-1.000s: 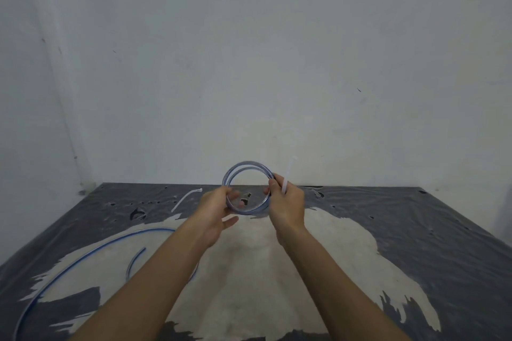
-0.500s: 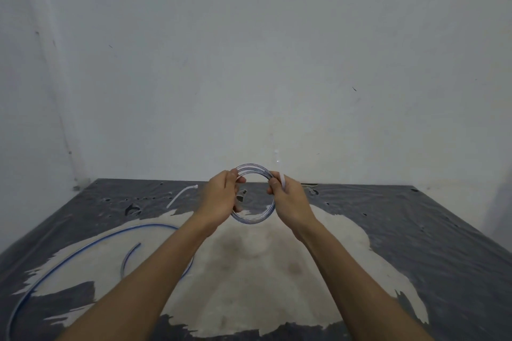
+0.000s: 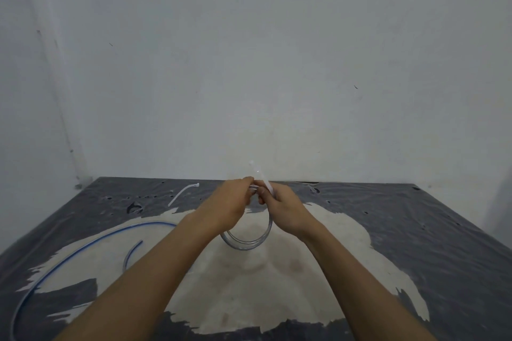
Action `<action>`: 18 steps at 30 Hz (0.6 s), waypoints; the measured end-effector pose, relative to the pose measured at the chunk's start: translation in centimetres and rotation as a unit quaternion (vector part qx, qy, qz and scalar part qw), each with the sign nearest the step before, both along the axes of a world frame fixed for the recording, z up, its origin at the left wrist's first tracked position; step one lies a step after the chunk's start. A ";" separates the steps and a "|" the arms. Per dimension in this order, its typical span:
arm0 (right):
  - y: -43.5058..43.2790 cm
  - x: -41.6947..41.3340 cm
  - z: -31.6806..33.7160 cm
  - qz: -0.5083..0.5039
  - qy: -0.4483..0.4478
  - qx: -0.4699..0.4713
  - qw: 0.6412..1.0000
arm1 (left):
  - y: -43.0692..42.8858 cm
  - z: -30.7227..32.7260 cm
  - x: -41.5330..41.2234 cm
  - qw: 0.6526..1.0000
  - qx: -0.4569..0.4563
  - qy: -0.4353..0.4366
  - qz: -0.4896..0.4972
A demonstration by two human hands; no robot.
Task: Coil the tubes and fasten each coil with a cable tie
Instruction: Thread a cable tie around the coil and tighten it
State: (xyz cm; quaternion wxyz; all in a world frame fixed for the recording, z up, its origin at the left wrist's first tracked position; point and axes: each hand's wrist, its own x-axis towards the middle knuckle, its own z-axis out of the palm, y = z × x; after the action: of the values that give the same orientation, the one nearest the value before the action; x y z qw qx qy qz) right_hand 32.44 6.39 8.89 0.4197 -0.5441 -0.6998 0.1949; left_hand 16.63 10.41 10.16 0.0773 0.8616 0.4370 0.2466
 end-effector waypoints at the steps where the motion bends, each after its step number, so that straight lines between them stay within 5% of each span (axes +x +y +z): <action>1: -0.1 0.1 0.0 -0.005 -0.025 0.009 1.000 | -0.4 0.3 0.1 0.999 -0.020 -0.025 -0.004; 4: 0.0 0.5 -0.6 -0.013 -0.097 0.017 0.995 | -1.7 1.7 0.3 0.985 -0.140 -0.103 -0.019; 8: 0.1 1.3 -0.6 -0.026 -0.156 0.038 0.987 | -2.5 3.1 0.1 0.924 -0.316 -0.215 -0.030; 18: -0.2 0.8 0.6 -0.001 0.094 0.015 0.995 | -1.3 1.5 0.6 0.939 -0.178 -0.293 0.030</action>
State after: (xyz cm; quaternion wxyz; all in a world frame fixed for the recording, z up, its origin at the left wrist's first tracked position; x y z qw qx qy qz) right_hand 33.26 6.18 9.51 0.4918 -0.5179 -0.6596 0.2342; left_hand 17.27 9.08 11.63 0.3464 0.7098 0.4575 0.4085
